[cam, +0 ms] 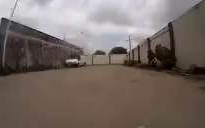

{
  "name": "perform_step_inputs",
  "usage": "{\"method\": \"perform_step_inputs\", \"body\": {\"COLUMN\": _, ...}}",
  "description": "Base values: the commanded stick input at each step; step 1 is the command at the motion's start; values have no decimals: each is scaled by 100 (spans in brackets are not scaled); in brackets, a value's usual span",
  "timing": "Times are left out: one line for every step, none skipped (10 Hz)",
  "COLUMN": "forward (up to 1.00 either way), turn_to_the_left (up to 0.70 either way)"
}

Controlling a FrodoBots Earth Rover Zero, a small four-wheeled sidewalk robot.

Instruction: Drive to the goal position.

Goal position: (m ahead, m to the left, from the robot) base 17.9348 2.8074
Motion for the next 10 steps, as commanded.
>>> {"method": "perform_step_inputs", "body": {"forward": 100, "turn_to_the_left": 0}}
{"method": "perform_step_inputs", "body": {"forward": 100, "turn_to_the_left": 0}}
{"method": "perform_step_inputs", "body": {"forward": 100, "turn_to_the_left": 0}}
{"method": "perform_step_inputs", "body": {"forward": 100, "turn_to_the_left": 0}}
{"method": "perform_step_inputs", "body": {"forward": 100, "turn_to_the_left": 0}}
{"method": "perform_step_inputs", "body": {"forward": 100, "turn_to_the_left": 0}}
{"method": "perform_step_inputs", "body": {"forward": 100, "turn_to_the_left": 0}}
{"method": "perform_step_inputs", "body": {"forward": 100, "turn_to_the_left": 0}}
{"method": "perform_step_inputs", "body": {"forward": 100, "turn_to_the_left": 0}}
{"method": "perform_step_inputs", "body": {"forward": 100, "turn_to_the_left": 0}}
